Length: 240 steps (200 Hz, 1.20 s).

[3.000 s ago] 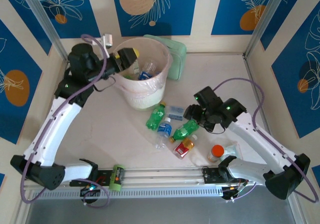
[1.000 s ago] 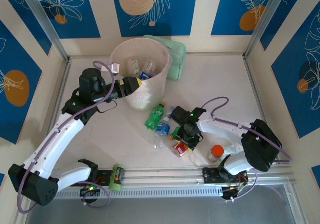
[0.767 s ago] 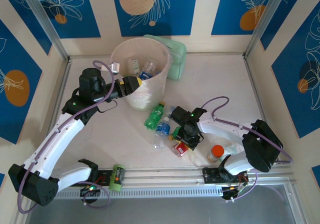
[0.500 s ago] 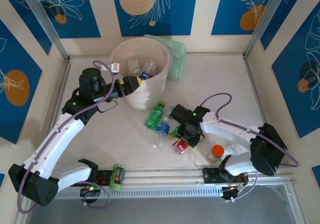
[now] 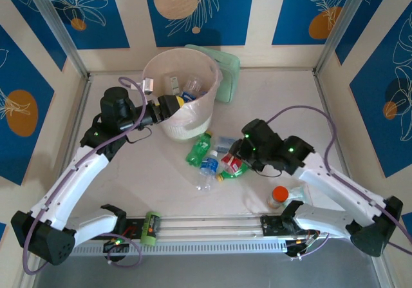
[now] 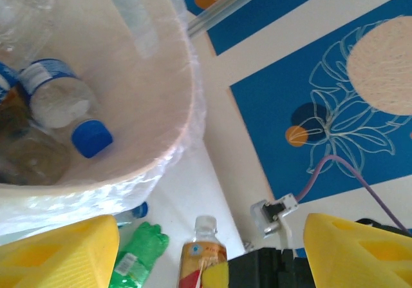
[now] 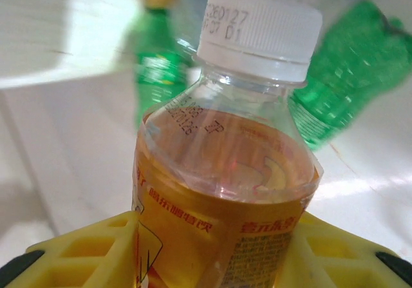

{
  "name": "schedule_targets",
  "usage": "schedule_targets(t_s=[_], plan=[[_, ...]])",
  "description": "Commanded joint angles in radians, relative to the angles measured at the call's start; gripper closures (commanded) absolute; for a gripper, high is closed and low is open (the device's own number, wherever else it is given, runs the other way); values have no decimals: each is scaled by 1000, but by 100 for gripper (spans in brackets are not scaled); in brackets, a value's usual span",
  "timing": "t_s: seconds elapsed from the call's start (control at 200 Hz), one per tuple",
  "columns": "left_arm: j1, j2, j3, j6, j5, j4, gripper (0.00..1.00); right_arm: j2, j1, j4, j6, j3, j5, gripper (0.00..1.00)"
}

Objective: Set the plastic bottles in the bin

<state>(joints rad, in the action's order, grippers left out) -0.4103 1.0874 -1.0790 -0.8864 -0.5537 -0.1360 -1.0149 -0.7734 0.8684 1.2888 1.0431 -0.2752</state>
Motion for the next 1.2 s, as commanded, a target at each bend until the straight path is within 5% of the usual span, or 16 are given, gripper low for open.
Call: schedule_targets(t_s=[0.0,0.21,0.515,1.05,1.195], plan=[[-5,-17,28,-131,-105,200,23,55,51,-121,-106,59,-9,54],[-61,1,73,-330,-97,446,18,54,152,-307,-205,190,86,54],[-162,92,68,-440,-40,657,14,-27,152,-466,-248,339,200,54],[-241,141,-5,-364,-63,637,15,-80,102,-528,-231,357,228,54],[-241,138,1,-357,-64,638,22,-82,98,-537,-224,350,228,53]])
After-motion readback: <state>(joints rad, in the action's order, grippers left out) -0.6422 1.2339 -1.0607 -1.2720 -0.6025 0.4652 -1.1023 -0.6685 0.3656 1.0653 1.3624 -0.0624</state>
